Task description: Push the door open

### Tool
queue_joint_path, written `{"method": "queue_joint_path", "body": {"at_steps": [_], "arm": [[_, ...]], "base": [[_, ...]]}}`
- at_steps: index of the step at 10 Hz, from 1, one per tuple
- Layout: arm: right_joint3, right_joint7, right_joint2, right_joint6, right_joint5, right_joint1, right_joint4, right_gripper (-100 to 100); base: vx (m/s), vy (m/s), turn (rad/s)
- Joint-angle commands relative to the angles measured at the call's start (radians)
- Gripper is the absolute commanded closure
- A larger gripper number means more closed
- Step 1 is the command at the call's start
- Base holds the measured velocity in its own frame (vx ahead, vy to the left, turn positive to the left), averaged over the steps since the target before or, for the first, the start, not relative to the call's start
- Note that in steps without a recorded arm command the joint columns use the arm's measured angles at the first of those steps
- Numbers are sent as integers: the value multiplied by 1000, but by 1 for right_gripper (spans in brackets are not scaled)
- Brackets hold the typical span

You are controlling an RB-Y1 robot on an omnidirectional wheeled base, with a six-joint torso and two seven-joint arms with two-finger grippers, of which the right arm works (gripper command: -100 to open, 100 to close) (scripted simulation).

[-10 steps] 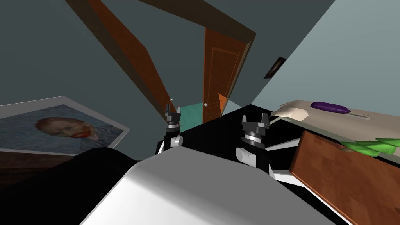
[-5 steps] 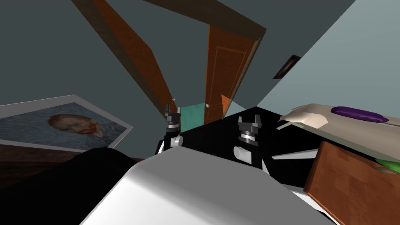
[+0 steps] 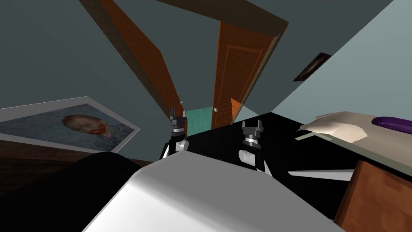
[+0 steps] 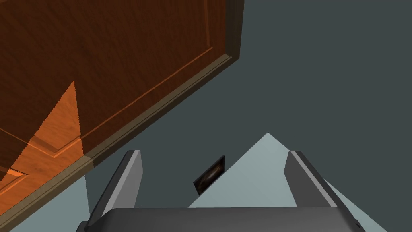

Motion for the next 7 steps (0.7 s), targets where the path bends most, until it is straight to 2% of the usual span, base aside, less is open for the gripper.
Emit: {"method": "queue_joint_path", "body": {"at_steps": [1,2,5,7], "arm": [[6,-29,-1,-17,-5,-20,50,-100],[6,-29,-1,-17,-5,-20,54,-100],[11,-89,-8,-40,-20,-56,145,-100],[14,-129,-12,-55,-31,-80,207,-100]], "base": [[80,-55,124],[55,-32,34],[62,-27,127],[95,-77,149]]}}
